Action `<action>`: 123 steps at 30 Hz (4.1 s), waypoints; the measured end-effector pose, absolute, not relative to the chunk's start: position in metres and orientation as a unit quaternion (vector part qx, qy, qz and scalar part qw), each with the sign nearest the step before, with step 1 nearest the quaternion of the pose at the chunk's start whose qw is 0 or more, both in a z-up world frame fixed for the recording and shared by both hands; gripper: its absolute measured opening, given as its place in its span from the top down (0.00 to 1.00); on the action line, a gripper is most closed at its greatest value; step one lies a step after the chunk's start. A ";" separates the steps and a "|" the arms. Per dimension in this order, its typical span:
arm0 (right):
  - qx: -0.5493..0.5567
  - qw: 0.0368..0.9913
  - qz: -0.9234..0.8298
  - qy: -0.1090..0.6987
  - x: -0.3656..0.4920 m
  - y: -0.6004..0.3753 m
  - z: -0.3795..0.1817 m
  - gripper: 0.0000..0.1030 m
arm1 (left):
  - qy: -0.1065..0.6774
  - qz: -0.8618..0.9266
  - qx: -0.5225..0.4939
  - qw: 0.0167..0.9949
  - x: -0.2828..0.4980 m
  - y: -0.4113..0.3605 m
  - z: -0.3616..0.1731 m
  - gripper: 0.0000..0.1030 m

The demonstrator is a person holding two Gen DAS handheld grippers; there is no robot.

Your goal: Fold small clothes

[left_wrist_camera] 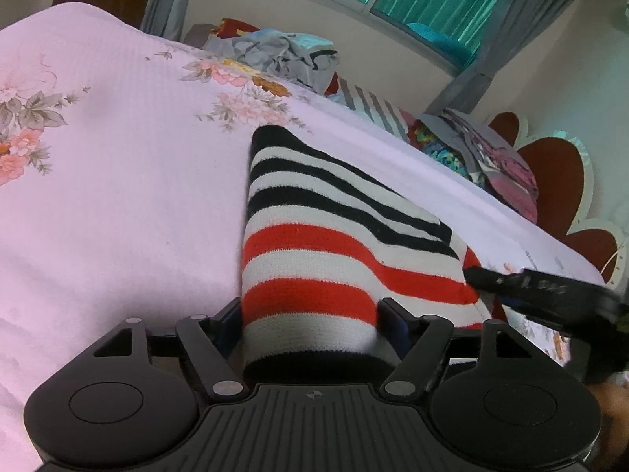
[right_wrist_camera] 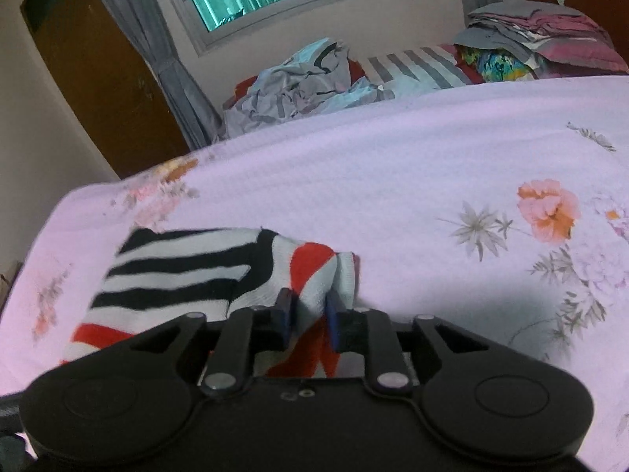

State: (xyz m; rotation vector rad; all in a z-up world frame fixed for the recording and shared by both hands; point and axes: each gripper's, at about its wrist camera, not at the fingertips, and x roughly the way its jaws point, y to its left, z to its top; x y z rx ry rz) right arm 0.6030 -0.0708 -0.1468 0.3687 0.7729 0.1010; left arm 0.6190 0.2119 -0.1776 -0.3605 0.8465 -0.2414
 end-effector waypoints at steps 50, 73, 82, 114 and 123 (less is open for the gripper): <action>0.052 0.913 0.032 0.403 0.465 -0.027 -0.161 0.68 | 0.417 -0.124 -0.106 0.894 0.536 0.213 -0.165 0.18; 0.064 0.907 0.007 0.416 0.467 -0.032 -0.160 0.49 | 0.413 -0.071 -0.070 0.905 0.525 0.193 -0.169 0.00; 0.059 0.906 -0.001 0.419 0.464 -0.031 -0.161 0.46 | 0.412 -0.107 -0.063 0.903 0.520 0.194 -0.161 0.00; 0.014 0.956 0.069 0.286 0.196 -0.036 0.001 0.00 | 0.342 0.004 0.013 0.939 0.245 0.184 -0.012 0.00; 0.008 0.973 0.038 0.229 0.115 -0.038 0.036 0.00 | 0.316 0.016 0.009 0.948 0.149 0.185 0.022 0.00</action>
